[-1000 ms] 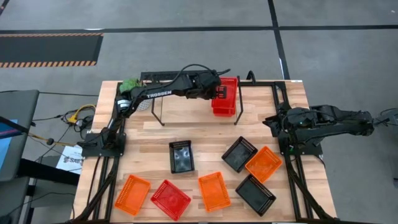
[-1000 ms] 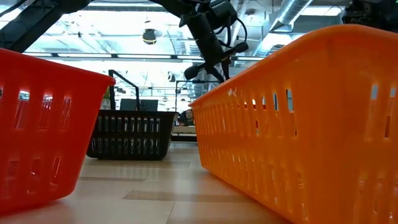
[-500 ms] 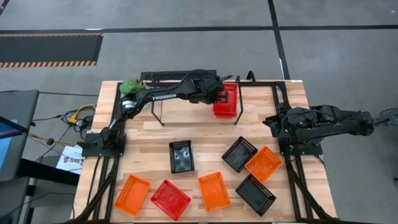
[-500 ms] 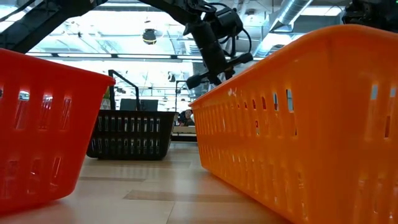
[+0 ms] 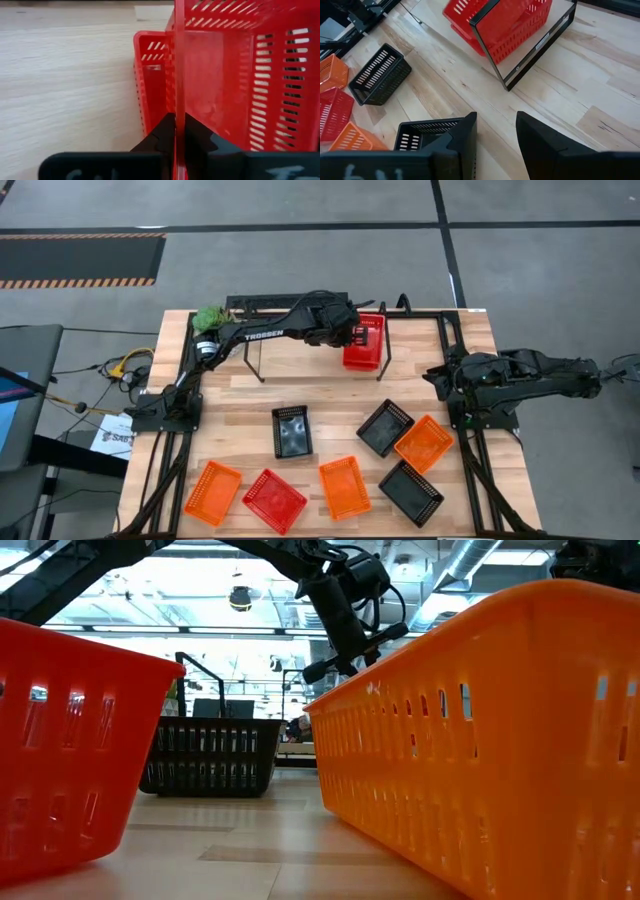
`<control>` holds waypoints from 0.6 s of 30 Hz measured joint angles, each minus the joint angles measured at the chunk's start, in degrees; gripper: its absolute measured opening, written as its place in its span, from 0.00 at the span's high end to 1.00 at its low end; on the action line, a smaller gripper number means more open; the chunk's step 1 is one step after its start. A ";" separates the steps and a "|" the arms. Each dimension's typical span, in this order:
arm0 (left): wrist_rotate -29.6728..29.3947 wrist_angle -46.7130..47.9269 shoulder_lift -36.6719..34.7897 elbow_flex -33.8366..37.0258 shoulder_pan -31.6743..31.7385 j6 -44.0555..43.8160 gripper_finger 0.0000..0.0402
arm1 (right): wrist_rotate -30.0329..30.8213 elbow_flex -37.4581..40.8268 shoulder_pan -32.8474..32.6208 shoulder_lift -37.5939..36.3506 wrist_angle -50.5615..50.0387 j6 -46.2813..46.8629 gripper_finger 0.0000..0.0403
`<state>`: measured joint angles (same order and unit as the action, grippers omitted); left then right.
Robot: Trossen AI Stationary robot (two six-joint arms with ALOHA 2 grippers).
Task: Stack baskets on shelf by color
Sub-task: Stack the top red bin on top of the red bin on the shelf
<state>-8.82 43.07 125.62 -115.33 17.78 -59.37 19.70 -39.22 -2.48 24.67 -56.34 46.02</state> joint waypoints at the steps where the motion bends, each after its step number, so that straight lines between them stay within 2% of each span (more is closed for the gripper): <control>1: 0.00 0.00 0.02 0.00 0.00 0.00 0.95 | 0.00 0.00 0.00 0.02 0.00 0.00 0.60; 18: -0.16 -0.04 0.02 0.00 0.22 0.32 0.81 | -0.04 0.00 0.00 0.02 0.00 0.00 0.60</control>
<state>-8.98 43.03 125.64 -115.33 18.00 -59.05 19.66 -39.22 -2.48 24.69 -56.34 46.02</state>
